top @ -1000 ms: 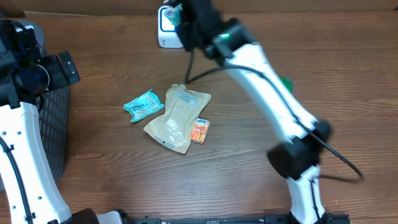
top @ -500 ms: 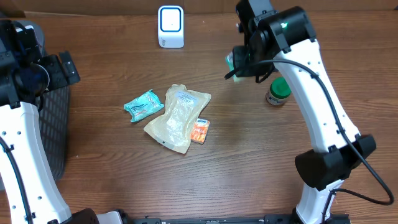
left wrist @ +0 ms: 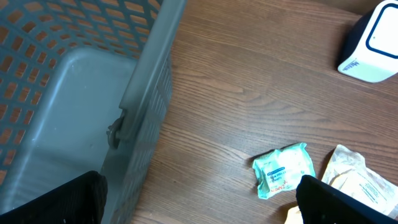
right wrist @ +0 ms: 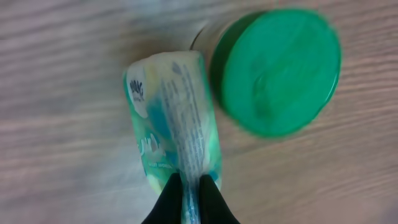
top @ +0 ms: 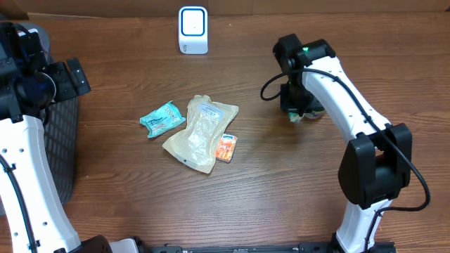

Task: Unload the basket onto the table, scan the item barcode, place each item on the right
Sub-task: 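Carry the teal pack right beside the jar and release it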

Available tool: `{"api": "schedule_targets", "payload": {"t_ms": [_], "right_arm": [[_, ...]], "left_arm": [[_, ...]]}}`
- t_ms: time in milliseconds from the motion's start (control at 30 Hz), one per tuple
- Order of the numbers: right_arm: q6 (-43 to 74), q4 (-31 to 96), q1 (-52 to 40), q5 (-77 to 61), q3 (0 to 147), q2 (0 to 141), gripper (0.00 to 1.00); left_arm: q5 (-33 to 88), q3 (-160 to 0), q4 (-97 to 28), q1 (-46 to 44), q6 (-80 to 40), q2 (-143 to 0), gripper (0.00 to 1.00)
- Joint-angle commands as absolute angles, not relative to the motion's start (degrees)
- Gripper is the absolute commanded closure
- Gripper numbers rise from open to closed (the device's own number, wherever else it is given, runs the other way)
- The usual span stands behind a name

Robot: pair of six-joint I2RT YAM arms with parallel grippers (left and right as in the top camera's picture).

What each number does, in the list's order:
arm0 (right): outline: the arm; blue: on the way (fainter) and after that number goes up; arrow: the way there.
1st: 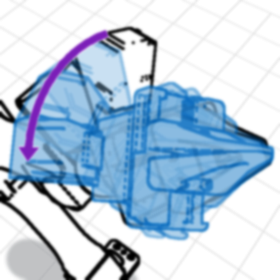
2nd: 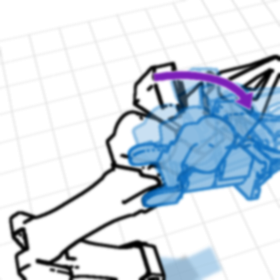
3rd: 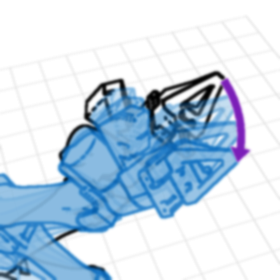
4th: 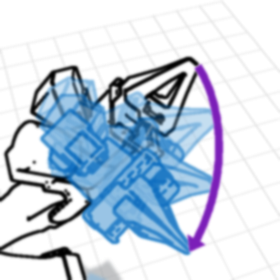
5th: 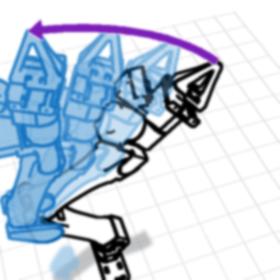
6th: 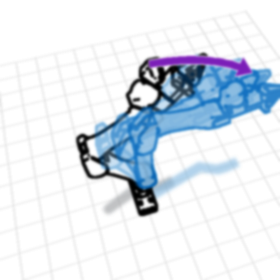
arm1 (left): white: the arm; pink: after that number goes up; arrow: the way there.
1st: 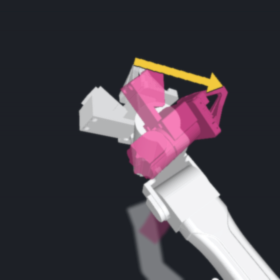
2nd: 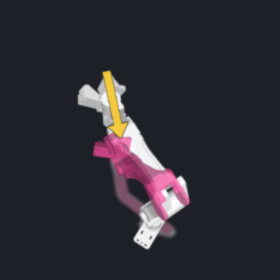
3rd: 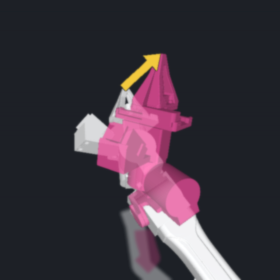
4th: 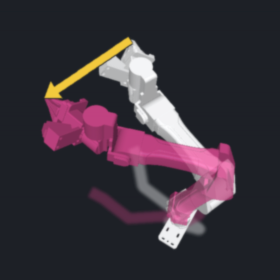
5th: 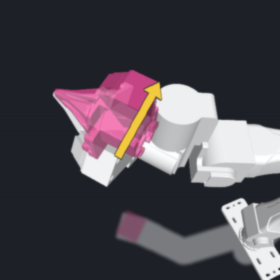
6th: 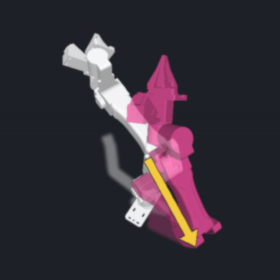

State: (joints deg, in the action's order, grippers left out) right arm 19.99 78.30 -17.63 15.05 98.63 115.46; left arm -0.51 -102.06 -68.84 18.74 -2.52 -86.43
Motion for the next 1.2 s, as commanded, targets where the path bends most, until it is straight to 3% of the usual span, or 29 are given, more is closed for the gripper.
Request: {"api": "schedule_targets", "payload": {"t_ms": [0, 300, 800, 833, 967, 1033, 1067, 1167], "right_arm": [[20.5, 75.8, -16.7, 18.7, 97.1, 115.3, 0.96], [19.7, 75.1, -16.6, 27.6, 97.1, 115.3, 0.96], [19.7, 75.4, -14.9, 28.2, 97.1, 115.3, 0.95], [19.7, 75.4, -14.9, 28.2, 97.1, 115.3, 0.91], [19.7, 75.5, -14.9, 28.1, 97.1, 115.3, 0.50], [19.7, 75.7, -14.9, 27.4, 97.1, 115.3, 0.40], [19.7, 75.7, -14.9, 26.7, 97.1, 115.2, 0.27], [19.0, 76.8, -14.9, 24.0, 97.4, 115.2, 0.17]], "left_arm": [[-0.6, -103.2, -68.8, 18.7, -1.3, -86.6, 0.00], [-0.6, -103.2, -68.8, 18.7, -1.3, -86.6, 0.01], [-0.6, -103.2, -68.8, 18.7, -1.2, -86.6, 0.00], [-0.6, -103.2, -68.8, 18.7, -1.3, -86.6, 0.00], [-0.6, -103.2, -68.8, 18.7, -1.3, -86.6, 0.01], [-0.6, -103.2, -68.8, 18.7, -1.2, -86.6, 0.00], [-0.6, -103.2, -68.8, 18.7, -1.3, -86.6, 0.00], [-0.6, -103.2, -68.8, 18.7, -1.3, -86.6, 0.01]]}}
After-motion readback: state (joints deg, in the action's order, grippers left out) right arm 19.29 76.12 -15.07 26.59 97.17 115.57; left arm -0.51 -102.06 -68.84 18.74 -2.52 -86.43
